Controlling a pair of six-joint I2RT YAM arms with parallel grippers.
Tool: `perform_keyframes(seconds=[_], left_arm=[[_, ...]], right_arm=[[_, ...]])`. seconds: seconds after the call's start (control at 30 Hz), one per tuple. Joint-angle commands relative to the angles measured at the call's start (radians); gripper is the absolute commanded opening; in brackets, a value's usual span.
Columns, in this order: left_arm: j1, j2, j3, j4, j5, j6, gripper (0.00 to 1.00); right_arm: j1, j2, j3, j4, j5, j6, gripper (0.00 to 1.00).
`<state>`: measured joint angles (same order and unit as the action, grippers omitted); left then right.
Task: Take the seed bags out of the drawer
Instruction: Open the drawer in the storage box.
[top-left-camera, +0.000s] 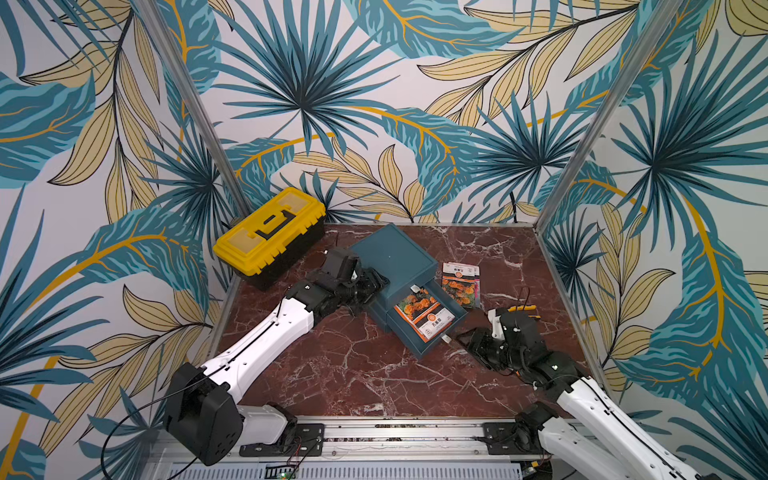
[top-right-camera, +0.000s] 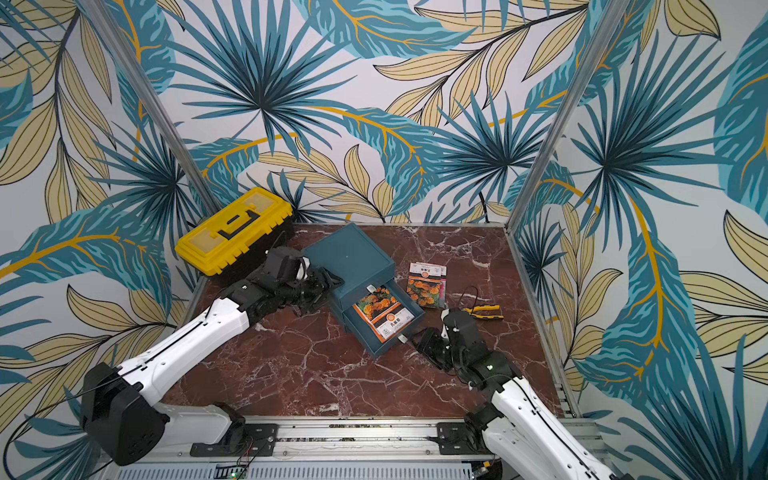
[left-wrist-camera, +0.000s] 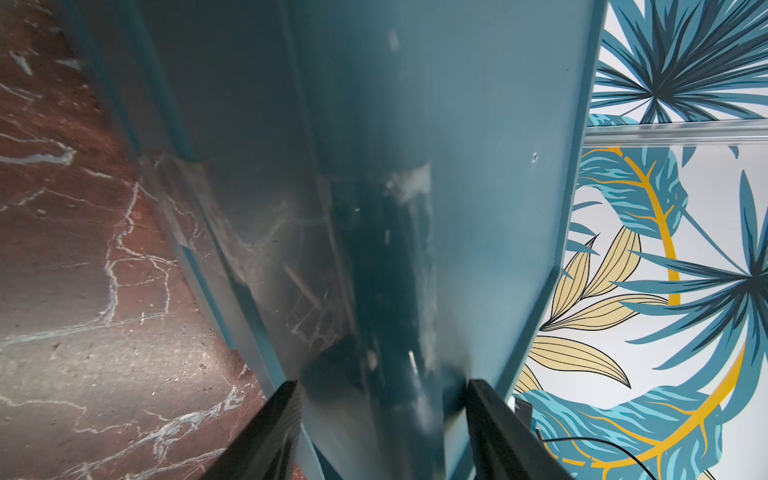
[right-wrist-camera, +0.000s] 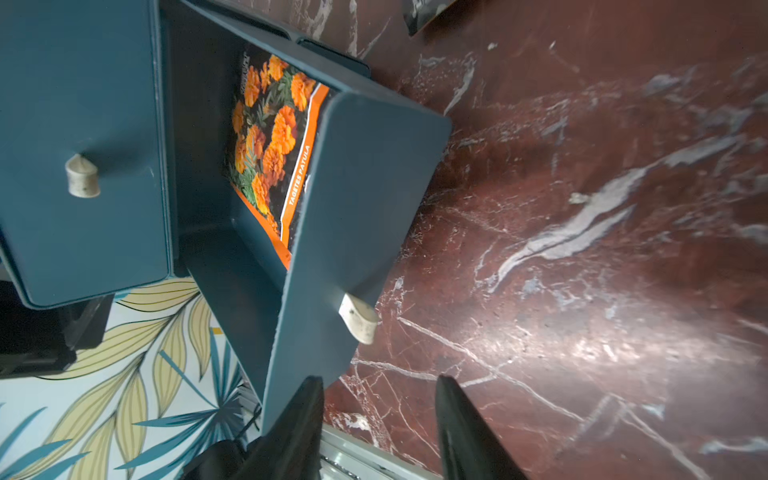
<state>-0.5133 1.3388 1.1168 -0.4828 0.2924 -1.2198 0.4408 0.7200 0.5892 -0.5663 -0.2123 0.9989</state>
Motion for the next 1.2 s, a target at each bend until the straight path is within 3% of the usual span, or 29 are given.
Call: perform_keyframes(seconds=[0.0, 0.27, 0.47, 0.73, 1.17], left_arm=[[0.006, -0.027, -0.026, 0.011, -0.009, 0.025, 0.67], [0.006, -0.021, -0.031, 0.002, -0.012, 0.043, 0.72], [0.006, -0.02, -0.04, 0.013, -0.013, 0.04, 0.72], [0.008, -0.013, -0.032, 0.01, -0.021, 0.05, 0.72], [0.065, 0.023, 0.043, -0.022, -0.022, 0.085, 0.75]], right_arm=[[-0.003, 0.027, 0.114, -0.174, 0.07, -0.182, 0.47], [0.001, 0.306, 0.472, -0.33, 0.062, -0.539, 0.47], [0.02, 0.454, 0.613, -0.367, 0.092, -0.671, 0.48], [0.107, 0.567, 0.663, -0.374, 0.177, -0.741, 0.51], [0.232, 0.662, 0.673, -0.295, 0.248, -0.726, 0.51]])
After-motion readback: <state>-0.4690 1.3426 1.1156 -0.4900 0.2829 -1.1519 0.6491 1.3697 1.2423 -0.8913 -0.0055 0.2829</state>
